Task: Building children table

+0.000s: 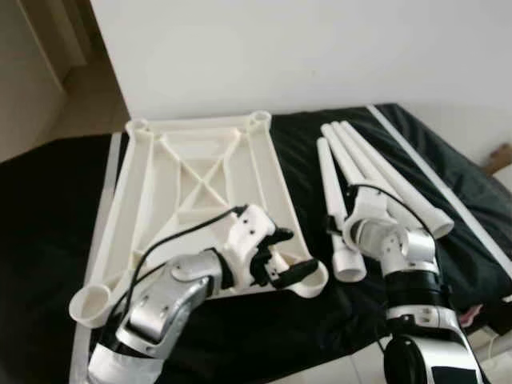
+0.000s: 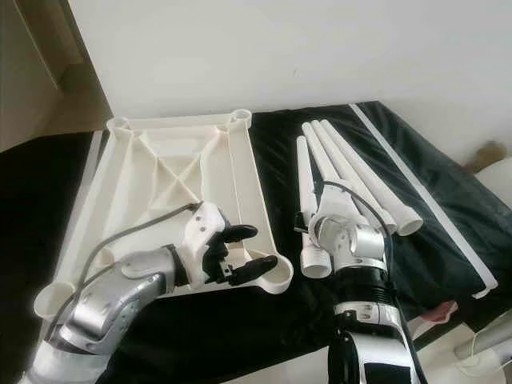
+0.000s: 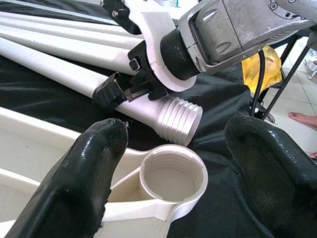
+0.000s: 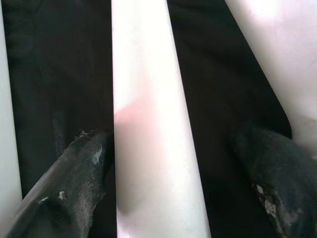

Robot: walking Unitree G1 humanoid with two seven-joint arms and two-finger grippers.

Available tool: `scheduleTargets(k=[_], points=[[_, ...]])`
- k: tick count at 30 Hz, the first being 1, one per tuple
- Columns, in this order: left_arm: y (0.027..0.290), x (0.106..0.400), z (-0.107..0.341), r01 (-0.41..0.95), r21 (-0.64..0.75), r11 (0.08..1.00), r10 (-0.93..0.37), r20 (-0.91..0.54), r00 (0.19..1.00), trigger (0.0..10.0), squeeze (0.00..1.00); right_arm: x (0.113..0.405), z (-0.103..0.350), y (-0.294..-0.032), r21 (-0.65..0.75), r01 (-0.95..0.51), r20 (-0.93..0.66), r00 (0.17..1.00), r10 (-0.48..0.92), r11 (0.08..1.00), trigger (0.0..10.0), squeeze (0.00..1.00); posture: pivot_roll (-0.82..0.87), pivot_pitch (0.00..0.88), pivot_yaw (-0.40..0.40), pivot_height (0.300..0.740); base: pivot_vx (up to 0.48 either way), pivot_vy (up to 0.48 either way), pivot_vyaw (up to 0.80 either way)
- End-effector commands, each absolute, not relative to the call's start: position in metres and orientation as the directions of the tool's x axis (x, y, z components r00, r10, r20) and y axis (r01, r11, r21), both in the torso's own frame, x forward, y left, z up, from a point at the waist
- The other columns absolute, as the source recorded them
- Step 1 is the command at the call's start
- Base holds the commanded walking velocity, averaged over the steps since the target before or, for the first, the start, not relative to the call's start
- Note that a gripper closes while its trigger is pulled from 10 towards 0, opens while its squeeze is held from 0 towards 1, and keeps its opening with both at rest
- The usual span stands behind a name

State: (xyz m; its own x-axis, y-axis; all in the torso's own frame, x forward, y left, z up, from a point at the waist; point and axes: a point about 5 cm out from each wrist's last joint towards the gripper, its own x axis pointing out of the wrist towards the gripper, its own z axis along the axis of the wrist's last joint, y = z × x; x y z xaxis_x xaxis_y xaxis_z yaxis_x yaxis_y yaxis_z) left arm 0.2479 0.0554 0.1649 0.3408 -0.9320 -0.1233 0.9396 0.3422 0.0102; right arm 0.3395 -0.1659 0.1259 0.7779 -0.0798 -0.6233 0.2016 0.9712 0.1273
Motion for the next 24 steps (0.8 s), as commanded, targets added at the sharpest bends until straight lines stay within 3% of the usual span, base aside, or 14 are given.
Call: scheduleTargets(k=[1, 2, 8, 14, 16, 17, 18, 19, 22, 24], points=[[0.057, 0.247, 0.166, 0.933, 0.006, 0.359, -0.926, -0.124, 0.357, 10.0, 0.0, 0.331, 0.103, -0.161, 0.141, 0.192, -0.713, 0.7, -0.035, 0.971, 4.9, 0.0, -0.04, 0.0, -0.024, 0.74, 0.0, 0.0, 0.0], [0.057, 0.247, 0.166, 0.933, 0.006, 0.359, -0.926, -0.125, 0.357, 10.0, 0.0, 0.332, 0.103, -0.16, 0.142, 0.188, -0.715, 0.698, -0.031, 0.972, 0.2, 0.0, -0.05, 0.0, -0.023, 0.74, 0.0, 0.0, 0.0], [0.057, 0.248, 0.166, 0.933, 0.005, 0.36, -0.926, -0.125, 0.357, 10.0, 0.0, 0.333, 0.104, -0.16, 0.138, 0.182, -0.716, 0.697, -0.029, 0.974, 0.0, 0.0, -0.05, 0.0, -0.021, 0.74, 0.0, 0.0, 0.0], [0.054, 0.25, 0.169, 0.931, -0.003, 0.364, -0.925, -0.12, 0.361, 10.0, 0.0, 0.343, 0.118, -0.155, 0.131, 0.077, -0.627, 0.779, 0.023, 0.988, 0.0, 0.0, -0.05, 0.011, -0.021, 0.74, 0.0, 0.0, 0.0], [0.049, 0.253, 0.171, 0.923, -0.039, 0.383, -0.919, -0.115, 0.377, 10.0, 0.0, 0.351, 0.139, -0.155, 0.166, 0.044, -0.505, 0.862, 0.046, 0.985, 0.0, 0.0, -0.05, 0.012, -0.022, 0.74, 0.0, 0.0, 0.0], [0.047, 0.255, 0.171, 0.916, -0.055, 0.398, -0.913, -0.116, 0.39, 10.0, 0.0, 0.352, 0.149, -0.156, 0.178, 0.036, -0.449, 0.892, 0.049, 0.983, 2.2, 0.0, -0.05, 0.012, -0.024, 0.74, 0.0, 0.0, 0.0], [0.047, 0.255, 0.171, 0.916, -0.055, 0.398, -0.913, -0.116, 0.39, 10.0, 0.0, 0.352, 0.149, -0.156, 0.178, 0.036, -0.449, 0.892, 0.049, 0.983, 2.2, 0.0, -0.05, 0.012, -0.024, 0.74, 0.0, 0.0, 0.0], [0.046, 0.258, 0.17, 0.906, -0.077, 0.416, -0.906, -0.118, 0.406, 10.0, 0.0, 0.354, 0.161, -0.157, 0.19, 0.019, -0.38, 0.923, 0.055, 0.982, 10.0, 0.0, -0.05, 0.012, -0.025, 0.74, 0.0, 0.0, 0.0], [0.046, 0.26, 0.17, 0.898, -0.09, 0.431, -0.9, -0.119, 0.42, 10.0, 0.0, 0.356, 0.169, -0.16, 0.193, 0.01, -0.324, 0.944, 0.054, 0.981, 10.0, 0.0, -0.05, 0.013, -0.025, 0.74, 0.0, 0.0, 0.0], [0.045, 0.27, 0.173, 0.876, -0.112, 0.469, -0.883, -0.1, 0.459, 10.0, 0.0, 0.356, 0.193, -0.169, 0.238, 0.002, -0.178, 0.983, 0.042, 0.971, 10.0, 0.0, -0.04, 0.015, -0.024, 0.74, 0.0, 0.0, 0.0]])
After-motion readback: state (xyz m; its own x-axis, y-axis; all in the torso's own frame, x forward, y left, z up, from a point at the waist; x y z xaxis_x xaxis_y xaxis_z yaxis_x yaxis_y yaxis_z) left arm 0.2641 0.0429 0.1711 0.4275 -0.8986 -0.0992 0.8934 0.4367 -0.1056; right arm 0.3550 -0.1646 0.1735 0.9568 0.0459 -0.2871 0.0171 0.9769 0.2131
